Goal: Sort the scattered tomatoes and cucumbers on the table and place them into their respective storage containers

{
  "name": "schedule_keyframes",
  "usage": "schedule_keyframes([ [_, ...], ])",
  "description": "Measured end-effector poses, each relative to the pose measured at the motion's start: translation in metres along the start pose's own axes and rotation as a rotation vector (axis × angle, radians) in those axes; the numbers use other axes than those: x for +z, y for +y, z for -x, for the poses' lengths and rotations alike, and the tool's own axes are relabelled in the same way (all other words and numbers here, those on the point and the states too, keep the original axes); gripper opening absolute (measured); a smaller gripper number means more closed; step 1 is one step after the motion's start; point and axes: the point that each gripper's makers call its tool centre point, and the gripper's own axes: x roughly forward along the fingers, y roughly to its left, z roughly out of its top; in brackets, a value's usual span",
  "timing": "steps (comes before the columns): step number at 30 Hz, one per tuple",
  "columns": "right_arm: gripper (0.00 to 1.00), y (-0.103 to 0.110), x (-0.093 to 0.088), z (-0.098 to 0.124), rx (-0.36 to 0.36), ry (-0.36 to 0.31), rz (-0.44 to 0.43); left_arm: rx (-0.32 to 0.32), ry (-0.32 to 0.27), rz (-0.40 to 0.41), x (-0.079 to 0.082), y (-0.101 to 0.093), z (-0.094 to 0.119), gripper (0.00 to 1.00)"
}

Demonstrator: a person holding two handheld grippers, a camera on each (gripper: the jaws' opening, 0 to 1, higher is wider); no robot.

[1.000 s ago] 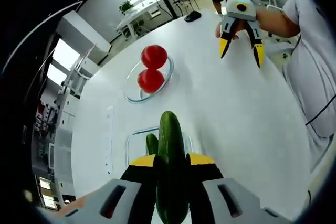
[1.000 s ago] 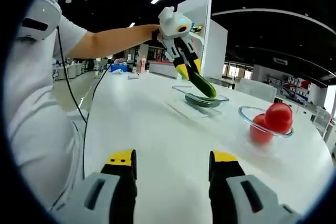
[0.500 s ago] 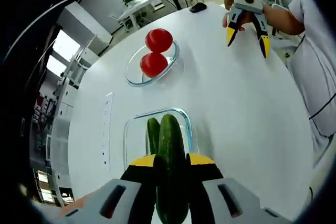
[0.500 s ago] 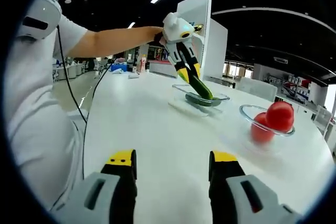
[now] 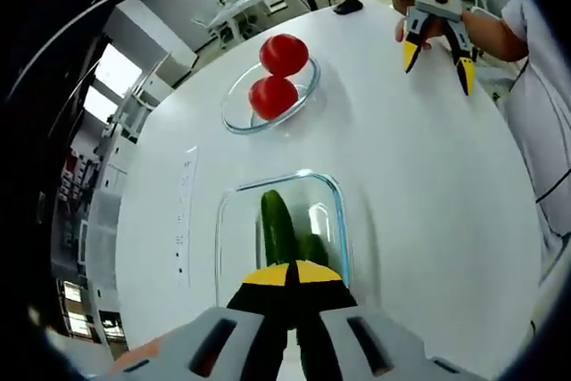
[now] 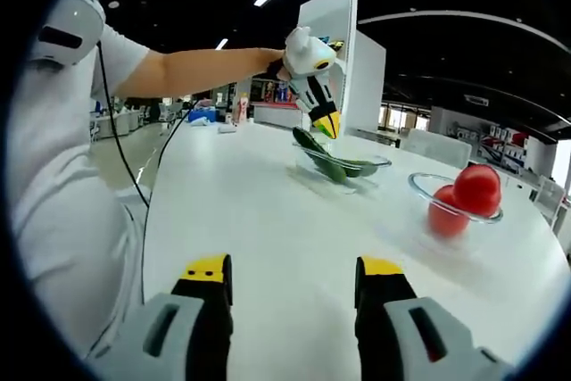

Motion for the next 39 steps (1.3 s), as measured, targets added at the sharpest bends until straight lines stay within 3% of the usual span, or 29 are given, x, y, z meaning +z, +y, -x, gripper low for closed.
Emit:
schedule_keyframes([
  [6, 0.53, -0.001, -0.001, 0.001, -0.004, -0.003, -0.005, 0.005, 0.034, -0.008, -0.012, 0.000, -0.003, 0.01],
  [22, 0.53, 0.001, -0.001, -0.003, 0.005, 0.003, -0.001, -0.002, 0.017, -0.024, -0.014, -0.009, -0.005, 0.01],
  [26, 0.53, 0.002, -0.001, -0.004, 0.008, 0.006, 0.001, 0.002, -0.008, -0.014, -0.012, -0.010, -0.005, 0.18],
  [31, 0.53, 0.001, 0.001, -0.005, 0.009, 0.003, 0.004, -0.011, -0.027, 0.033, -0.014, -0.014, -0.003, 0.18],
  [35, 0.53, 0.001, 0.000, -0.006, 0.008, 0.007, 0.004, -0.032, -0.042, 0.084, -0.016, -0.021, -0.003, 0.31],
  [39, 0.53, 0.002, 0.000, -0.006, 0.012, 0.008, 0.006, -0.017, -0.075, 0.113, -0.019, -0.020, 0.003, 0.33],
])
